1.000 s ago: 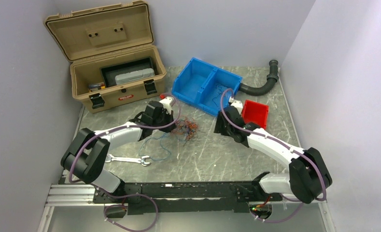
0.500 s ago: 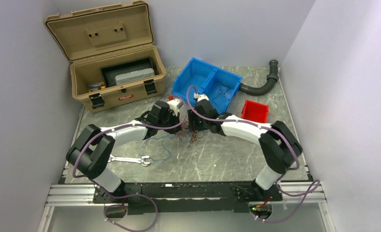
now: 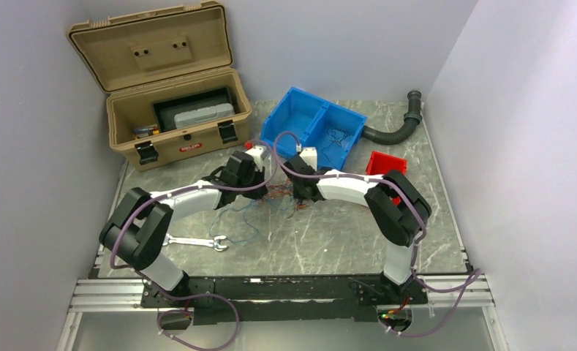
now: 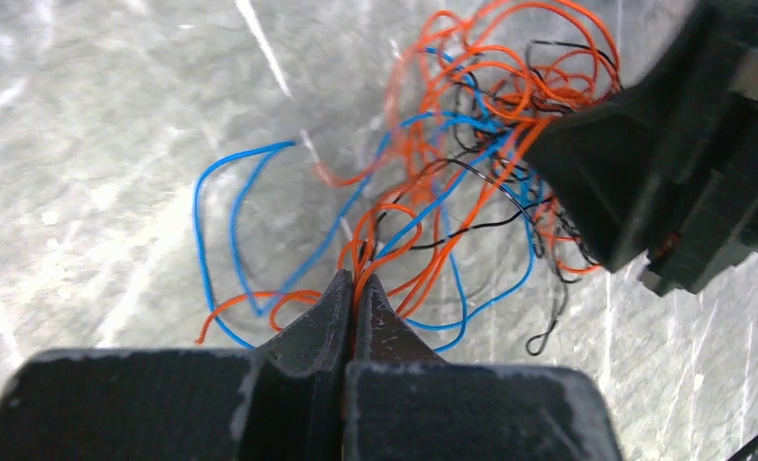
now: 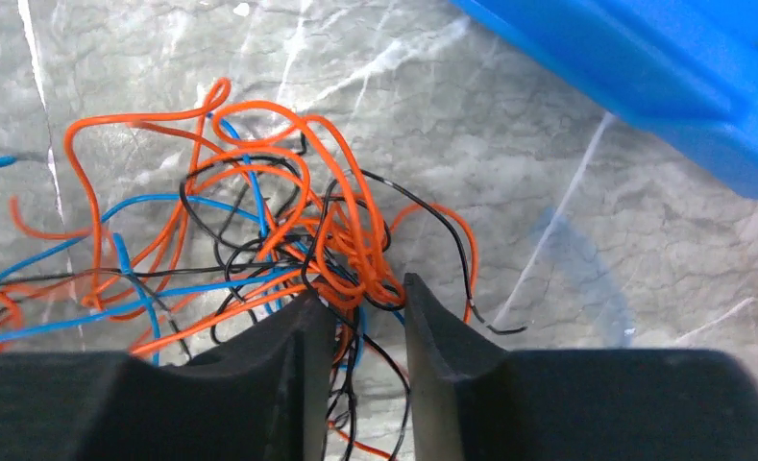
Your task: Untangle the cables
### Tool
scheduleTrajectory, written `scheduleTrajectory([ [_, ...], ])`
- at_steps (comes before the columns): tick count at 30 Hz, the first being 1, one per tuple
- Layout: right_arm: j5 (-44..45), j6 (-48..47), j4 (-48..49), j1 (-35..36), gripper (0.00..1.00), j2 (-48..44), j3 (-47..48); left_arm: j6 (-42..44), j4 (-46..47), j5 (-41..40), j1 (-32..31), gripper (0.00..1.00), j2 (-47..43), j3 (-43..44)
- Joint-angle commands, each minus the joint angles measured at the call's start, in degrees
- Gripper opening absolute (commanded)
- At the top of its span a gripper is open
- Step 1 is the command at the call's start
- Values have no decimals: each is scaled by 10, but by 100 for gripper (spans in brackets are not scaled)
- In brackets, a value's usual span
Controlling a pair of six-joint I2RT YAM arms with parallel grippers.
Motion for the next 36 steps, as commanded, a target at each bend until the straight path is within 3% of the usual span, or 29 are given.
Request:
scheduleTrajectory([
  [1,84,57,-77,-55,25,-41,-64,-54,-26,-57,66,0,-48,-29],
  [4,76,68,-62,-79,9,-104,-111,-79,-31,-84,104,0,-72,-53],
  [8,87,84,-75,-95,1,-172,-148,-108,-50,-151,125,0,-111,-75],
  [13,85,101,-87,-128,1,-260,-187,-124,-49,-203,140,0,-169,-108],
  [16,60,71,-65,-137,17,-310,-203,-107,-22,-179,141,0,-184,-121],
  [20,31,48,-63,-139,52,-341,-201,-110,-44,-194,141,0,-176,-109],
  [27,-25,20,-42,-139,53,-343,-196,-81,31,-116,141,0,-195,-136],
  [31,-50,7,-25,-139,52,-350,-196,-77,20,-113,141,0,-186,-126],
  [32,-57,3,-18,-139,50,-356,-198,-78,17,-113,141,0,-184,-124],
  [34,-65,1,-7,-140,17,-378,-205,-78,17,-113,141,0,-183,-122],
  [35,-63,1,-3,-140,9,-387,-208,-79,17,-114,141,0,-184,-123],
  [36,-59,1,-3,-139,9,-393,-210,-80,16,-117,141,0,-187,-123],
])
